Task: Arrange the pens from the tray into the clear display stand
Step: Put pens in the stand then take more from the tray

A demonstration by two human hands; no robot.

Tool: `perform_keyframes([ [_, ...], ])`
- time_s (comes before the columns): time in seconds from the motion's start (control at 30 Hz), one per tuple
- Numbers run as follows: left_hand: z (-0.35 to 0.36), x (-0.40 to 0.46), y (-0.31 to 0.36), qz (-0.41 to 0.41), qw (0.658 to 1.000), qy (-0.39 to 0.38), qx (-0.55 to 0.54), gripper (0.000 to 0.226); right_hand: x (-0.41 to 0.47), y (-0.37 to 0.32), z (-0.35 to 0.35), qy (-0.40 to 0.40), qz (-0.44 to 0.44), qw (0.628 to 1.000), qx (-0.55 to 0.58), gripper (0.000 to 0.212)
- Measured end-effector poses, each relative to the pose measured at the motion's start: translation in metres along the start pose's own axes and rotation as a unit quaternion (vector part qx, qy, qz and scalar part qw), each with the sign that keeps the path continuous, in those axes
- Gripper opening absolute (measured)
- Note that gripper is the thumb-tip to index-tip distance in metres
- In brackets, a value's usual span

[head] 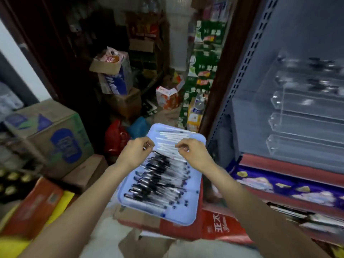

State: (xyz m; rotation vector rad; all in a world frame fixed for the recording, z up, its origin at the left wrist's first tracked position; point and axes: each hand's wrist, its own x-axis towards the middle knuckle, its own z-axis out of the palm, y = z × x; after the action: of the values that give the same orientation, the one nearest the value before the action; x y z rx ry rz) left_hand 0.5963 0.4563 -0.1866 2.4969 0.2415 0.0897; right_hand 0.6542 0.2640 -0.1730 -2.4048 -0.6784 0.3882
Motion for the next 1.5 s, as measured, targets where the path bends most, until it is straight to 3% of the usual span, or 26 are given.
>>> perform_keyframes([
  [0.17,0.027,-0.01,-0.054,-0.026,0.996,-0.085,0.017,0.025,0.015,0.014,0.067,-0.04,0.085,0.993,-0.077,0.033],
  [0.3,0.049,-0.005,-0.073,0.034,0.988,-0.139,0.054,0.04,0.023,0.031,0.092,-0.041,0.142,0.979,-0.141,0.041],
  [0.37,0.059,-0.003,-0.08,0.072,0.98,-0.166,0.086,0.045,0.026,0.036,0.096,-0.038,0.151,0.976,-0.151,0.035],
  [0.43,0.066,-0.004,-0.086,0.093,0.972,-0.186,0.113,0.048,0.029,0.039,0.099,-0.037,0.159,0.974,-0.159,0.011],
  [0.47,0.068,-0.005,-0.088,0.096,0.97,-0.19,0.12,0.048,0.031,0.04,0.099,-0.037,0.165,0.973,-0.155,0.005],
  [0.53,0.071,-0.006,-0.09,0.093,0.97,-0.19,0.122,0.049,0.036,0.042,0.099,-0.054,0.175,0.972,-0.145,0.026],
  [0.7,0.074,-0.001,-0.088,0.084,0.98,-0.161,0.084,0.042,0.04,0.038,0.09,-0.11,0.2,0.968,-0.107,0.016],
  [0.8,0.074,0.001,-0.085,0.059,0.986,-0.148,0.041,0.038,0.036,0.035,0.088,-0.096,0.201,0.97,-0.101,0.017],
  [0.87,0.073,0.003,-0.08,0.036,0.991,-0.128,-0.001,0.035,0.031,0.034,0.087,-0.074,0.202,0.975,-0.064,0.024],
  [0.97,0.064,0.009,-0.059,-0.016,0.988,-0.097,-0.117,0.03,0.022,0.028,0.079,-0.019,0.175,0.984,0.03,0.019],
  [1.07,0.051,0.019,-0.021,-0.059,0.956,-0.111,-0.265,0.03,0.013,0.014,0.058,0.045,0.153,0.971,0.18,0.011],
  [1.2,0.037,0.037,0.041,-0.088,0.899,-0.103,-0.417,0.038,0.002,0.0,0.012,0.112,0.102,0.961,0.232,0.008],
  [1.27,0.03,0.048,0.072,-0.056,0.901,-0.08,-0.423,0.031,-0.002,-0.001,-0.014,0.154,0.089,0.958,0.226,0.006],
  [1.37,0.023,0.066,0.117,0.045,0.93,-0.056,-0.361,0.042,-0.013,0.007,-0.063,0.21,0.075,0.961,0.164,0.009],
  [1.5,0.02,0.09,0.194,0.202,0.962,-0.075,-0.167,0.034,-0.042,0.037,-0.142,0.334,0.038,0.927,0.169,0.042],
])
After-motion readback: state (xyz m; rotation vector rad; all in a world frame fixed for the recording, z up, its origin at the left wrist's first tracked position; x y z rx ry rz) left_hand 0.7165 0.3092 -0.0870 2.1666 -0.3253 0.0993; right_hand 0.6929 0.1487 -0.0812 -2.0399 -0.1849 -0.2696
